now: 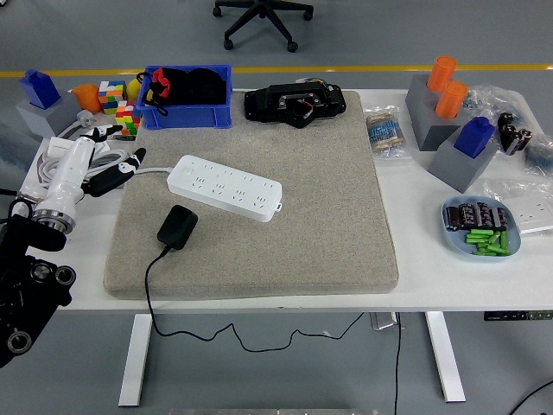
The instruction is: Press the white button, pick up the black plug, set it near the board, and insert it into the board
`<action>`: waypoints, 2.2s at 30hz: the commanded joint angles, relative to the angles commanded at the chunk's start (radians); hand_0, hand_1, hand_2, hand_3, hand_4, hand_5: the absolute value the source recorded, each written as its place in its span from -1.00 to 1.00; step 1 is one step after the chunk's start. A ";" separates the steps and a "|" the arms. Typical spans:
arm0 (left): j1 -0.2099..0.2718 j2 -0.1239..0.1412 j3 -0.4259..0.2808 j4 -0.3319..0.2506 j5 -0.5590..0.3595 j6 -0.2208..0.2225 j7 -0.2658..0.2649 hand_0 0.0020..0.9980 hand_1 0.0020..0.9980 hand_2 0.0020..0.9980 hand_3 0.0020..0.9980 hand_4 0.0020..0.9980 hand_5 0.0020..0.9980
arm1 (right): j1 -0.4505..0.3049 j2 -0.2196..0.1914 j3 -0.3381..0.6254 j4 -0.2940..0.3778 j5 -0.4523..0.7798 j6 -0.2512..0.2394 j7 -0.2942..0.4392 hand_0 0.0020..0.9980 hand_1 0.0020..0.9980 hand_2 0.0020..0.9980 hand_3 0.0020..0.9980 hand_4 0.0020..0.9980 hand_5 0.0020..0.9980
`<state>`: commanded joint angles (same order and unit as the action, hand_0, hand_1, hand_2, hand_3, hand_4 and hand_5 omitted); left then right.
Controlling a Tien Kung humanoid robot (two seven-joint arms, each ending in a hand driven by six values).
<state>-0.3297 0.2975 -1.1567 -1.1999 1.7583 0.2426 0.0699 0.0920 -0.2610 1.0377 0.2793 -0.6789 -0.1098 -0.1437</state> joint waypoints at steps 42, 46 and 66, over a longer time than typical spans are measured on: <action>-0.433 -0.041 0.600 0.409 -0.015 -0.046 0.101 -0.27 -0.66 -0.76 0.41 -1.00 -1.00 | -0.011 0.002 0.002 -0.005 0.011 0.000 -0.004 0.42 0.26 0.29 0.25 0.30 -0.27; -0.451 -0.053 0.616 0.441 0.007 -0.049 0.112 -0.27 -0.66 -0.76 0.41 -1.00 -1.00 | -0.011 0.003 -0.001 -0.004 0.013 0.001 -0.004 0.42 0.26 0.29 0.25 0.30 -0.27; -0.464 -0.043 0.657 0.444 0.021 -0.074 0.131 -0.30 -0.68 -0.78 0.40 -1.00 -1.00 | -0.012 0.003 0.007 -0.002 0.011 -0.001 -0.003 0.42 0.26 0.29 0.25 0.30 -0.26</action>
<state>-0.7940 0.2548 -0.4999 -0.7555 1.7796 0.1687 0.2011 0.0802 -0.2577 1.0442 0.2770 -0.6680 -0.1105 -0.1462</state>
